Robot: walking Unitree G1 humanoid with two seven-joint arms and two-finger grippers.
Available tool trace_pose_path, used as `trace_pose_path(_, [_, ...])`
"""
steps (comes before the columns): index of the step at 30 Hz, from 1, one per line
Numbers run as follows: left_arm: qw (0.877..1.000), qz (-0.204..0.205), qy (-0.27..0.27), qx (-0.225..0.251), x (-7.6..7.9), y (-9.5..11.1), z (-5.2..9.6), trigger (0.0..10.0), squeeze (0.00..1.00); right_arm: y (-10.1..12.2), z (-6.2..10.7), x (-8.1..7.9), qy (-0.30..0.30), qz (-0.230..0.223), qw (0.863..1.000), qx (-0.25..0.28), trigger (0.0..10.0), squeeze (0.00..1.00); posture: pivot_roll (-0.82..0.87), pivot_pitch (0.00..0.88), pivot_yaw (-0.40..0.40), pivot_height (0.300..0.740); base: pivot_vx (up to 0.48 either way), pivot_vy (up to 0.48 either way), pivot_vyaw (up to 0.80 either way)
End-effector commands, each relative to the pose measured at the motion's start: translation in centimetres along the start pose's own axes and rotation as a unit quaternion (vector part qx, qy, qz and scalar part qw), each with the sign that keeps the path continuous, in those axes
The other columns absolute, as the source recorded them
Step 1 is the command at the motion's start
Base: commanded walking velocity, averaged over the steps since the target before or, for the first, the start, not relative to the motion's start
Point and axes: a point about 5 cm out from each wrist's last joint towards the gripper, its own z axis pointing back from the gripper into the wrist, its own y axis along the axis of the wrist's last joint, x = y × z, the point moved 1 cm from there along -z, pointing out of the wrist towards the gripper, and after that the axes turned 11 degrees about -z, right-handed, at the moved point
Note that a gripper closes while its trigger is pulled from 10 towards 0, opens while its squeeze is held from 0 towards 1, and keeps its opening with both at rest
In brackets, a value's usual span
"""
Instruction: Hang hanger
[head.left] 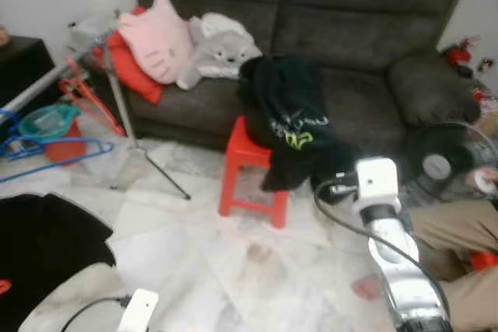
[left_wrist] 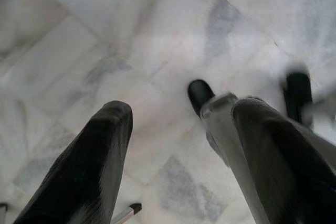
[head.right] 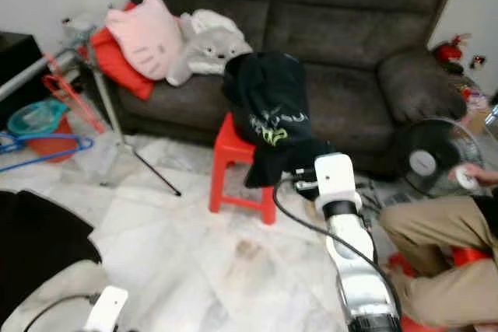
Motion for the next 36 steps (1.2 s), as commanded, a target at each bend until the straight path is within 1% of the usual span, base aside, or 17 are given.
trace_pose_path(1, [1.000,-0.007,-0.011,-0.014,0.6,-0.5,0.0,10.0,0.00,0.7,-0.2,0.0,0.000,0.004,1.000,0.013,10.0,0.00,-0.13,0.000,-0.013,0.740,0.000,0.000,0.00])
trace_pose_path(6, [1.000,-0.007,-0.011,-0.014,0.6,-0.5,0.0,10.0,0.00,0.8,-0.3,-0.2,0.014,0.003,1.000,0.016,10.0,0.00,-0.13,0.000,-0.010,0.740,0.000,0.000,0.00])
trace_pose_path(9, [1.000,-0.008,-0.012,-0.015,0.6,-0.5,0.0,10.0,0.00,1.3,-0.2,-1.2,0.057,0.020,0.998,0.025,10.0,0.00,-0.13,0.000,-0.006,0.740,0.000,0.000,0.00])
trace_pose_path(11, [1.000,-0.009,-0.012,-0.015,0.6,-0.6,0.0,10.0,0.00,1.6,-0.1,-1.9,0.089,0.018,0.995,0.029,10.0,0.00,-0.14,0.000,-0.005,0.740,0.000,0.000,0.00])
trace_pose_path(14, [1.000,-0.009,-0.013,-0.016,0.7,-0.6,0.0,10.0,0.00,2.5,0.5,-3.5,0.160,0.037,0.985,0.041,10.0,0.00,-0.15,0.000,-0.001,0.740,0.000,0.000,0.00])
trace_pose_path(16, [1.000,-0.010,-0.014,-0.017,0.7,-0.6,0.0,10.0,0.00,2.6,0.6,-3.7,0.171,0.040,0.984,0.042,10.0,0.00,-0.15,0.000,-0.001,0.740,0.000,0.000,0.00])
trace_pose_path(17, [1.000,-0.009,-0.014,-0.017,0.8,-0.6,0.0,10.0,0.00,3.1,1.1,-4.3,0.196,0.042,0.979,0.049,10.0,0.00,-0.16,0.000,0.001,0.740,0.000,0.000,0.00])
trace_pose_path(19, [1.000,-0.008,-0.013,-0.018,0.8,-0.7,0.0,10.0,0.00,3.3,1.4,-4.5,0.200,0.040,0.978,0.051,10.0,0.00,-0.17,0.000,0.005,0.740,0.000,0.000,0.00])
trace_pose_path(22, [1.000,-0.008,-0.013,-0.019,0.9,-0.7,0.0,10.0,0.00,3.1,1.7,-4.3,0.190,0.031,0.980,0.046,10.0,0.00,-0.17,0.000,0.007,0.740,0.000,0.000,0.00])
trace_pose_path(26, [1.000,0.000,-0.006,-0.024,1.1,-1.1,-0.1,10.0,0.00,2.5,3.0,-4.6,0.192,0.023,0.981,0.033,10.0,0.00,-0.17,0.000,0.016,0.740,0.000,0.000,0.00])
trace_pose_path(34, [0.999,0.012,0.006,-0.031,1.5,-1.5,-0.1,10.0,0.00,2.2,3.6,-5.1,0.196,0.019,0.980,0.025,10.0,0.00,-0.15,0.000,0.029,0.740,0.000,0.000,0.00])
trace_pose_path(36, [0.999,0.017,0.010,-0.034,1.6,-1.6,-0.1,10.0,0.00,2.0,3.7,-5.2,0.196,0.019,0.980,0.023,10.0,0.00,-0.15,0.000,0.031,0.740,0.000,0.000,0.41])
